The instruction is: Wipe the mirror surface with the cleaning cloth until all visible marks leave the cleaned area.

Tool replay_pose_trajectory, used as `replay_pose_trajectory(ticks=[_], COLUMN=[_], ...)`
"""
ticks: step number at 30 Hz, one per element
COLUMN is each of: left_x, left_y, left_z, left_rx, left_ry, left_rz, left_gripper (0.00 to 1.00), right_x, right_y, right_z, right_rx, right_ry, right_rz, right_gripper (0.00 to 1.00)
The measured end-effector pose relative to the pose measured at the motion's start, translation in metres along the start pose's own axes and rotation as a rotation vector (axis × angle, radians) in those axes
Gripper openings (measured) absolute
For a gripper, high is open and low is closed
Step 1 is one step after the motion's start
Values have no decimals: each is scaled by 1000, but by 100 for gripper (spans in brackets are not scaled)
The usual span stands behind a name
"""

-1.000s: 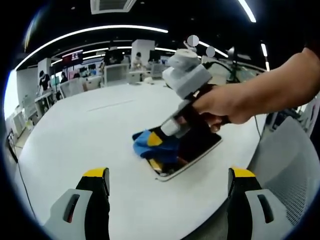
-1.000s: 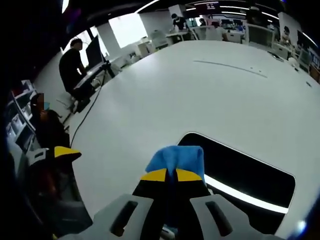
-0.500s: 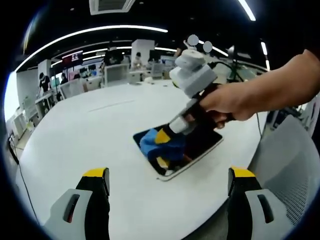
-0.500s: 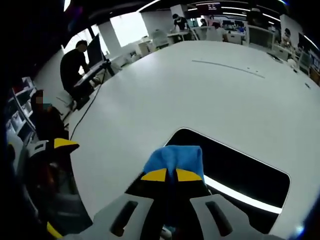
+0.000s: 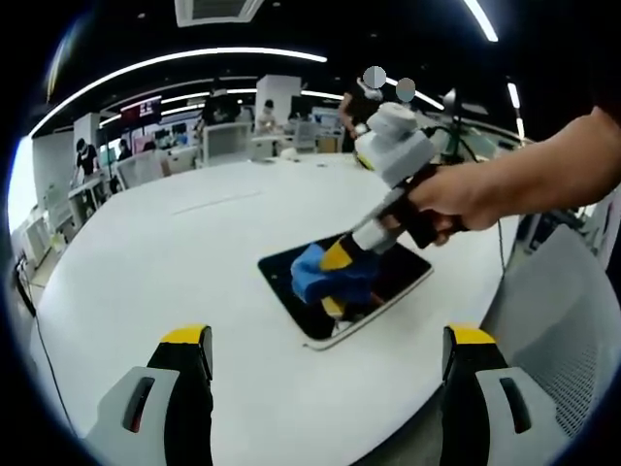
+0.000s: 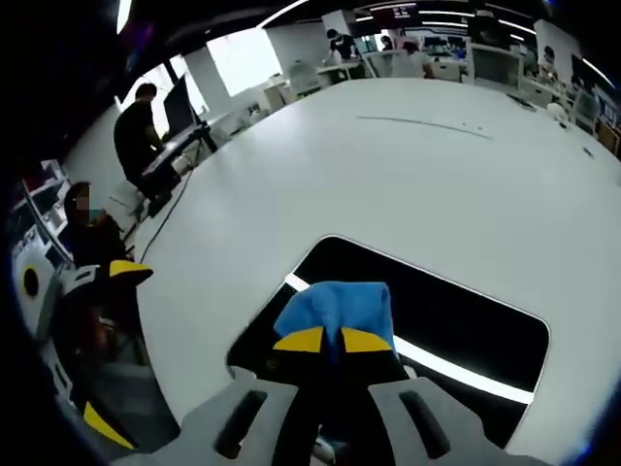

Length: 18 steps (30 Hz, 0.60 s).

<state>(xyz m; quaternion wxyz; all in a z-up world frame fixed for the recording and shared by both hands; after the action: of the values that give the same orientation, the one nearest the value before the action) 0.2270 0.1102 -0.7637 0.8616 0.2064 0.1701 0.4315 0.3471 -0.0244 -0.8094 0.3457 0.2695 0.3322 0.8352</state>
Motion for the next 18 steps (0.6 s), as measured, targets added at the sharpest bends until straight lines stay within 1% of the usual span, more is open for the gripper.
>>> replay_pose_trajectory(ticks=[8,18], left_x=[0,-1], left_y=[0,0], left_z=[0,-1], left_rx=[3,4], left_ry=[0,0], left_rz=[-1,-4], left_gripper=[99,99], right_x=[-10,-40], right_y=[7,22], right_z=[-5,-18], right_rx=[3,21], right_ry=[-2,-25], right_rz=[-5,-40], right_gripper=[0,0])
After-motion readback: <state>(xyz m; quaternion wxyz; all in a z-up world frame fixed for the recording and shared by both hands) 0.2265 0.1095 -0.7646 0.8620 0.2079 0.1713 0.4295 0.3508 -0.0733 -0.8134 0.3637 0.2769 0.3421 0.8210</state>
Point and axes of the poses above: the point that each gripper's makers call its tool centre point, and the gripper's own axes: y roughly backward along the fingers, x roughly to its left, z roughly out of its top, the point moved 5 cm from there along y, roughly backward along the fingers, and after that the axes turned 3 degrees about y, right-handed, at the moved point
